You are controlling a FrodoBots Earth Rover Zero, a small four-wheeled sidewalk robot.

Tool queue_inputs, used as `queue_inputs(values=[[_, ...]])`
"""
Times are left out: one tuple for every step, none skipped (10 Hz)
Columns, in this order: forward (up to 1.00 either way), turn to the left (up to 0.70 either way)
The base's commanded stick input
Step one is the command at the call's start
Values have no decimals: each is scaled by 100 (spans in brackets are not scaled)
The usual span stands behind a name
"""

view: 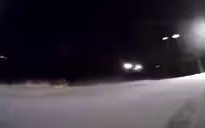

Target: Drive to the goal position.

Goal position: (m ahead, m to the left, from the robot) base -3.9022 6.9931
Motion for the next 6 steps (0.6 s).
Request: queue_inputs(values=[[0,100],[0,100],[0,100],[0,100],[0,100],[0,100]])
